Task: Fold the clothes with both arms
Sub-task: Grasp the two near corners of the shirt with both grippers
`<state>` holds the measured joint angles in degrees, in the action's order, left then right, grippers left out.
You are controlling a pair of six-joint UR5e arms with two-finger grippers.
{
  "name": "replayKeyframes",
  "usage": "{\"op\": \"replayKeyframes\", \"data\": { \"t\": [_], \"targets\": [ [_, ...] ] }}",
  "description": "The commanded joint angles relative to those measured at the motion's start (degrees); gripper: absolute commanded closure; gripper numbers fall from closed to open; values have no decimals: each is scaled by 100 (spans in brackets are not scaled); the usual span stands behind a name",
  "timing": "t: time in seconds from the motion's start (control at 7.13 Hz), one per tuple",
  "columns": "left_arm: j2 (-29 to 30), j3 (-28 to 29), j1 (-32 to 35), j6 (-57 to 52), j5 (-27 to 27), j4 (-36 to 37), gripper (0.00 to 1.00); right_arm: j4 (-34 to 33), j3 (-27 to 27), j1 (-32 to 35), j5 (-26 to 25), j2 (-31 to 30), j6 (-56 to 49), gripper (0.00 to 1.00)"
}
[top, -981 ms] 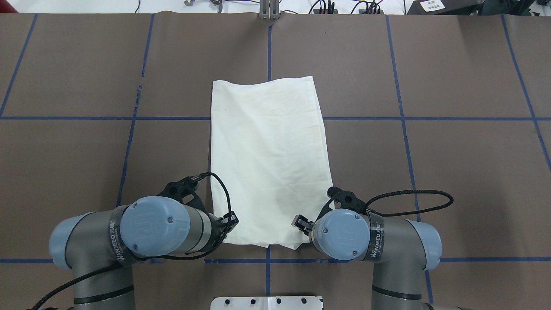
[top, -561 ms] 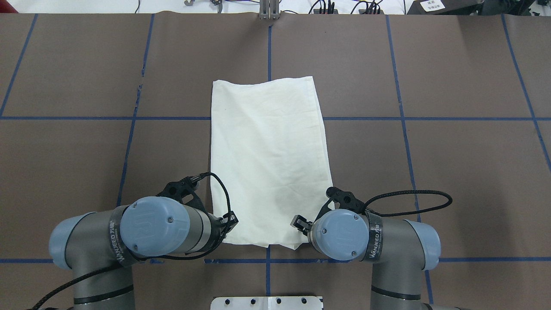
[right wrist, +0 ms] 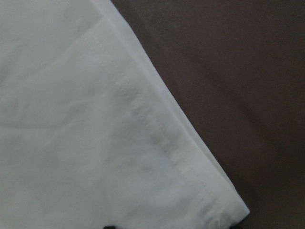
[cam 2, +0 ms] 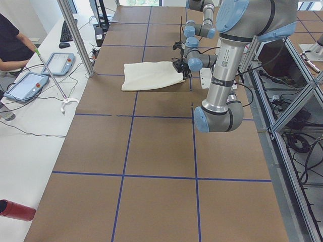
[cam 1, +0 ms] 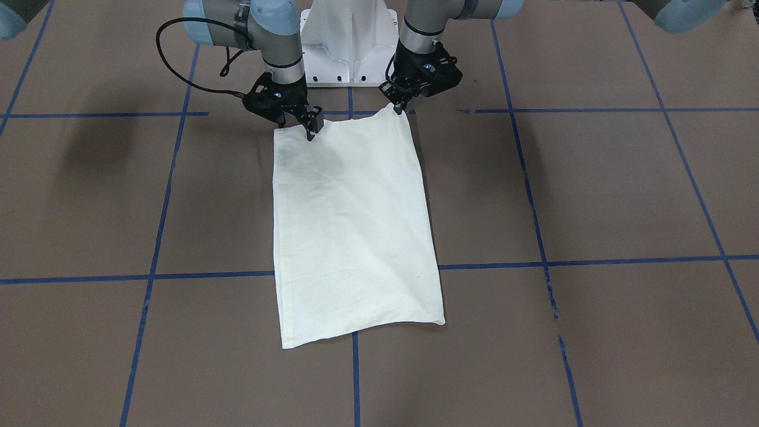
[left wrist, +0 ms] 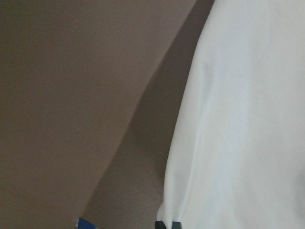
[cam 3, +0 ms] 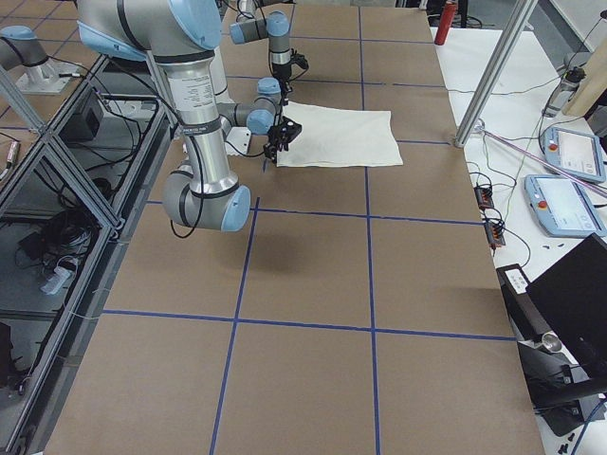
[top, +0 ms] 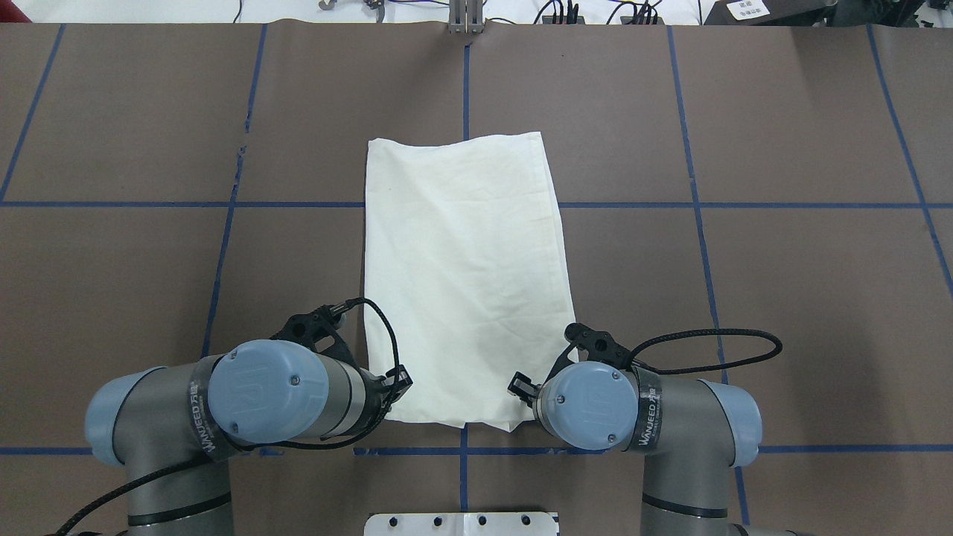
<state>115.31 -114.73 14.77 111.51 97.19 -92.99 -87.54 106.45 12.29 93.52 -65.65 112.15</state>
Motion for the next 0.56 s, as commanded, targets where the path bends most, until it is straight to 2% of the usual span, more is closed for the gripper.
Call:
{"op": "replayKeyframes", "data": {
  "t": [0.0,0.14,0.28,0.42],
  "targets": [
    [0,-6,0,2,2,0,100,0,-1,1,9,0,-17,61],
    [0,3,0,2,-7,0,100,9,-1,27,9,8,-35,80],
    [0,3,0,-7,-7,0,100,9,16,80,17,17,-53,92],
    [0,-6,0,-7,-7,0,100,9,17,124,35,78,-70,98]
  ]
}}
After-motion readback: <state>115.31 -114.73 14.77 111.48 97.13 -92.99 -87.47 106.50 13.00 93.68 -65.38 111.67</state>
